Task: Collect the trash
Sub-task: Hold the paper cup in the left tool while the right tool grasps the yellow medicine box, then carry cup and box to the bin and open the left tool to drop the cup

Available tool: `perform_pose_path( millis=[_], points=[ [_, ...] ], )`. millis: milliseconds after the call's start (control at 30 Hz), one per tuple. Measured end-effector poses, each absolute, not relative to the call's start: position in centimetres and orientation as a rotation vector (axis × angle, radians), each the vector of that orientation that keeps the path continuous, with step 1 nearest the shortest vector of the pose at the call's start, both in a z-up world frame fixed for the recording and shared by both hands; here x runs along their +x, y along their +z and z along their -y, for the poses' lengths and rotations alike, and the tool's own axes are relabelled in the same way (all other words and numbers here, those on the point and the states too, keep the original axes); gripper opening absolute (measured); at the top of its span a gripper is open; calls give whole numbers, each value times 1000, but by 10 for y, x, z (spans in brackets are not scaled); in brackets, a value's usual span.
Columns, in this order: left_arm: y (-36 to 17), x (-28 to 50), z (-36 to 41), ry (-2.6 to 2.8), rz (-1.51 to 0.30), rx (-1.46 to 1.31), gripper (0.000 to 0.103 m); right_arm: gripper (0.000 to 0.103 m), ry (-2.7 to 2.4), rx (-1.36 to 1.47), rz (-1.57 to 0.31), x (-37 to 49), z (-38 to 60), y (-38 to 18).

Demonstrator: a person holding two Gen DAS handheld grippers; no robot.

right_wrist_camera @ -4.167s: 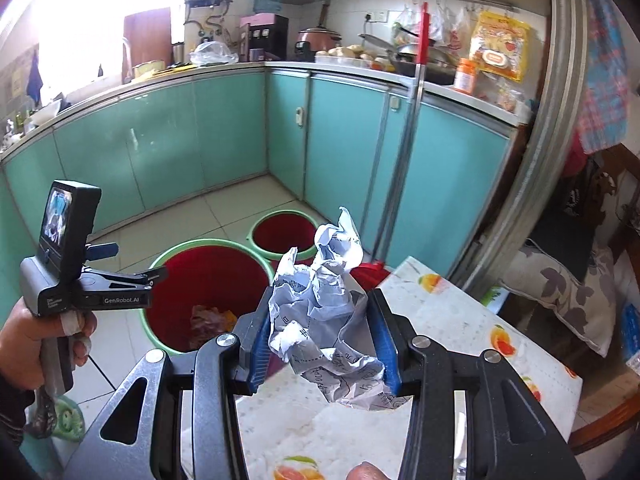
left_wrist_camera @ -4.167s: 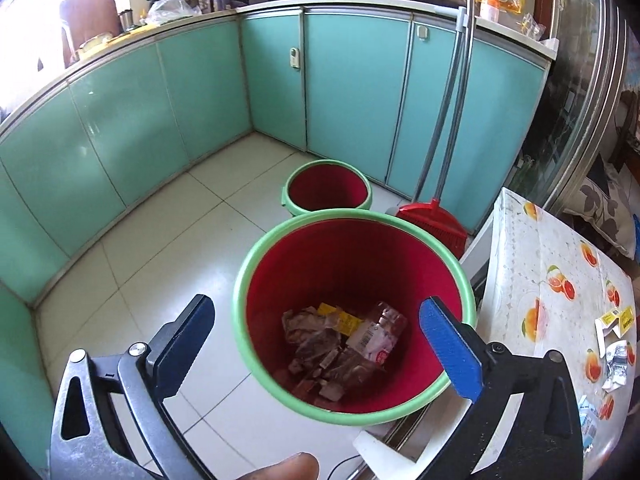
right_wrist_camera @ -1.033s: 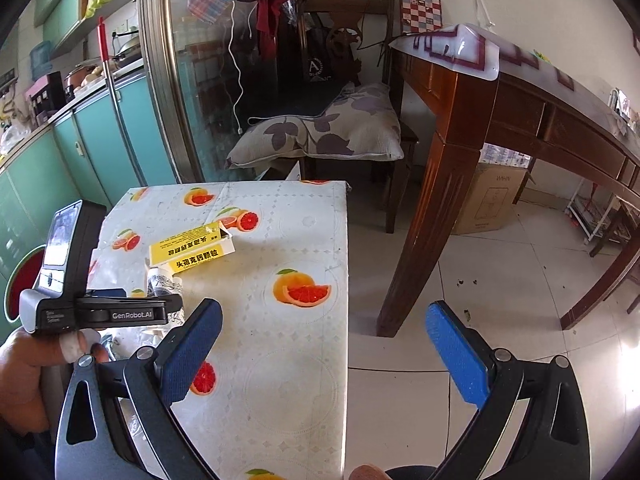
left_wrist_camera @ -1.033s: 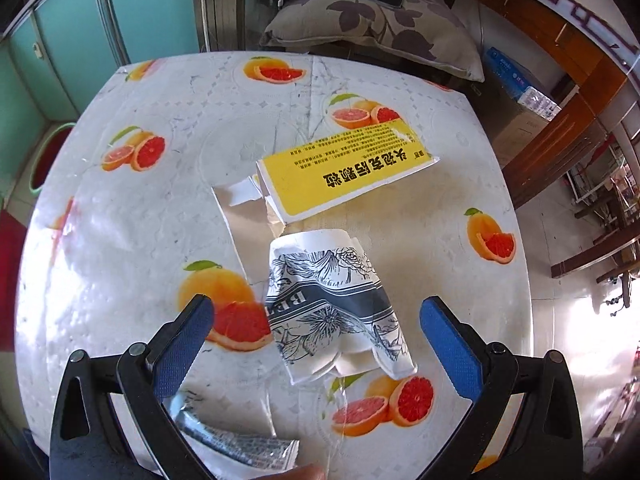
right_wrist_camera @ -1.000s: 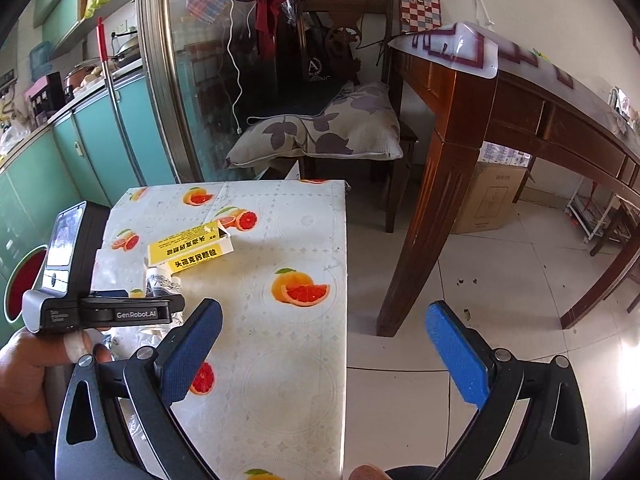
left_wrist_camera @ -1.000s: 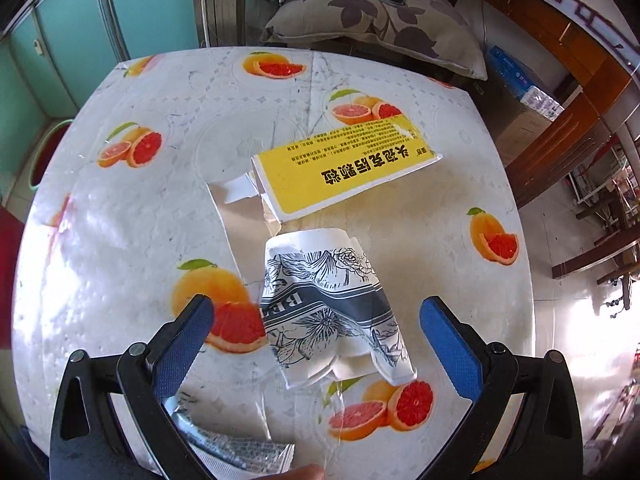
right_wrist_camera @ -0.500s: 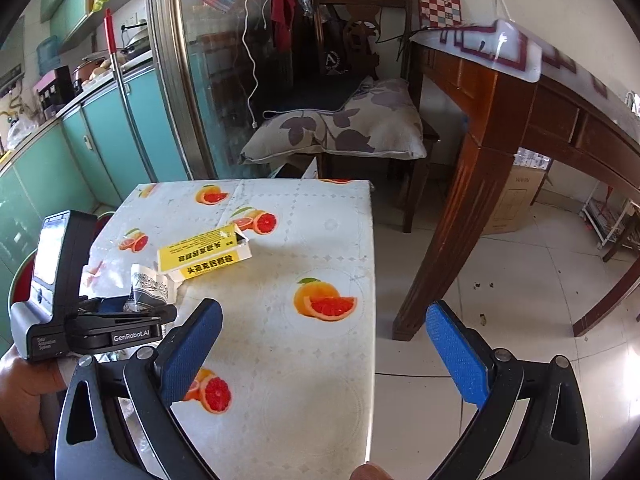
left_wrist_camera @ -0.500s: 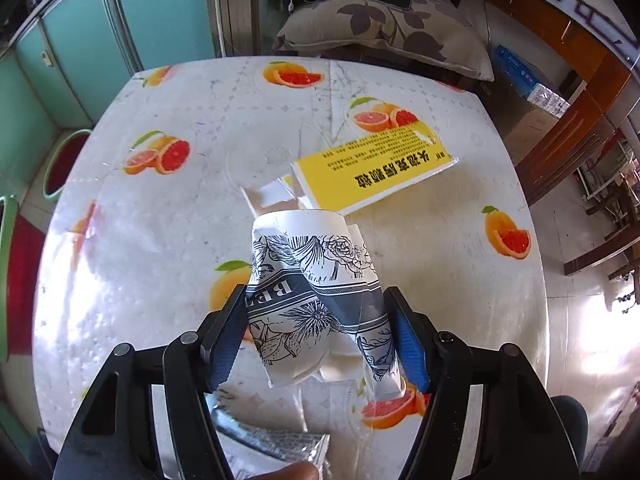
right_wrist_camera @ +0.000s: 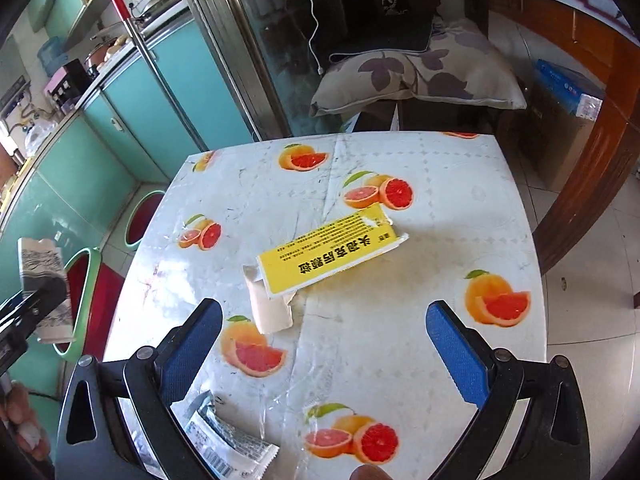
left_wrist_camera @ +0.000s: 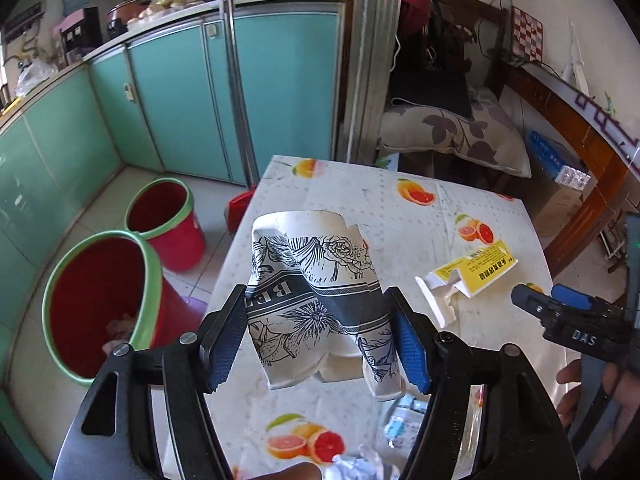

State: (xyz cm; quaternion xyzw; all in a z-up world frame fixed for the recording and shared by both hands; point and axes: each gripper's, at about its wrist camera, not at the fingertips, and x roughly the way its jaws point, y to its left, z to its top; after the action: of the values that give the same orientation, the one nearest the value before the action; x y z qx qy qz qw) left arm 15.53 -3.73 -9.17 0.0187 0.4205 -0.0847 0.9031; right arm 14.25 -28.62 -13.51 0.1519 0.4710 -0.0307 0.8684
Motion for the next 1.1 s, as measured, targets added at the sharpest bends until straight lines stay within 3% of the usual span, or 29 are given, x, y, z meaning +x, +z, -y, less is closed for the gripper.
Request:
perform_pose_path(
  millis=[400, 633, 667, 733, 767, 1100],
  points=[
    [-91, 148, -31, -143, -837, -59, 68, 102, -301, 631, -1084, 219, 281, -179],
    [-96, 148, -47, -131, -831, -83, 68, 101, -363, 574, -1133, 241, 278, -193],
    [-97, 148, -48, -131, -831, -86, 68, 97, -359, 564, -1134, 241, 278, -194],
    [-99, 149, -51, -131, -835, -95, 68, 43, -370, 511, -1150, 241, 276, -196],
    [-100, 149, -51, -131, -835, -99, 68, 37, -354, 505, -1153, 241, 276, -198],
    [-94, 146, -53, -135, -814, -103, 68, 33, -255, 347, -1067, 216, 268, -167]
  ],
)
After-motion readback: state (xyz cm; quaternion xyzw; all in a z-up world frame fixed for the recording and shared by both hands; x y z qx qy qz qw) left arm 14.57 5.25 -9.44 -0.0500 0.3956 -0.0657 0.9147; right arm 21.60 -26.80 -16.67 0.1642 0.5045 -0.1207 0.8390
